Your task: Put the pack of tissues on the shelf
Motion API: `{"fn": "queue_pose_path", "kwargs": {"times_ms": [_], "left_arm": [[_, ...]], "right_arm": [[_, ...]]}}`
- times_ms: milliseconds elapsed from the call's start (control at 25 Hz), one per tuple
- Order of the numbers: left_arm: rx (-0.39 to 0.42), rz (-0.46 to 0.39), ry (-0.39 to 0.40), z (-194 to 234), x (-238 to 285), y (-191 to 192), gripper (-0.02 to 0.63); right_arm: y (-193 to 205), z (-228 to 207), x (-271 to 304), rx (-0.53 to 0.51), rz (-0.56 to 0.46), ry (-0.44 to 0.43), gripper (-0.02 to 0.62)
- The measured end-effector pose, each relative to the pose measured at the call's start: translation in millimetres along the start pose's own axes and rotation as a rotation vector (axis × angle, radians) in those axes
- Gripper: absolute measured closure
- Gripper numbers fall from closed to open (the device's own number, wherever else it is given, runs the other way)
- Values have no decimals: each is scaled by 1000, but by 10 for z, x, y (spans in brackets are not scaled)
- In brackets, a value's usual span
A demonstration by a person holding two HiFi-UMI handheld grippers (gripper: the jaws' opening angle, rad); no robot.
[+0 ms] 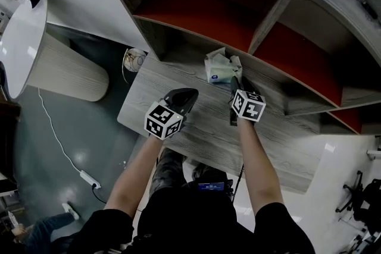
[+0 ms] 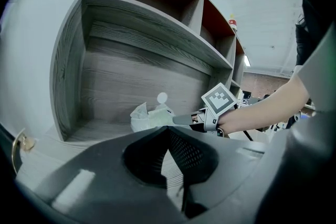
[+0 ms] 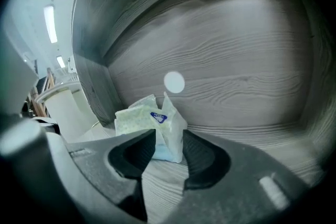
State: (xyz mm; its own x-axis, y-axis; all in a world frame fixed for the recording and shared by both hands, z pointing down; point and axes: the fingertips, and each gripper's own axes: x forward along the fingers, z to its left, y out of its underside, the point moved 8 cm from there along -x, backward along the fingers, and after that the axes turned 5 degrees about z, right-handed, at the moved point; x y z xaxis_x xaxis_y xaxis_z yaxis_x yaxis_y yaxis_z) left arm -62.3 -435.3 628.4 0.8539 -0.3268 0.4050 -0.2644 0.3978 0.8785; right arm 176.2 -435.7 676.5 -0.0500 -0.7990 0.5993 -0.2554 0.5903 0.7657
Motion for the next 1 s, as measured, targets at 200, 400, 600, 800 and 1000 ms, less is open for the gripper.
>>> {"fn": "queue_pose_path", "kwargs": {"times_ms": [200, 400, 600, 800, 1000], "left_arm": [[3, 6, 7, -131, -54, -107, 606], [0, 8, -3, -237, -157, -232, 606], [-7, 3, -8, -355, -250, -333, 606], [-23, -7, -16, -471, -369, -404, 606], [-1, -12, 39, -613, -484, -433, 606]], "right_arm": [[-63, -35, -244, 21, 2, -21, 425], [-152, -14, -537, -3, 9, -74, 425], [-226, 22, -864, -44, 13, -120, 426], [-251, 82, -1244, -85, 5, -179, 460], [-225, 132, -1567, -104, -21, -202, 554]]}}
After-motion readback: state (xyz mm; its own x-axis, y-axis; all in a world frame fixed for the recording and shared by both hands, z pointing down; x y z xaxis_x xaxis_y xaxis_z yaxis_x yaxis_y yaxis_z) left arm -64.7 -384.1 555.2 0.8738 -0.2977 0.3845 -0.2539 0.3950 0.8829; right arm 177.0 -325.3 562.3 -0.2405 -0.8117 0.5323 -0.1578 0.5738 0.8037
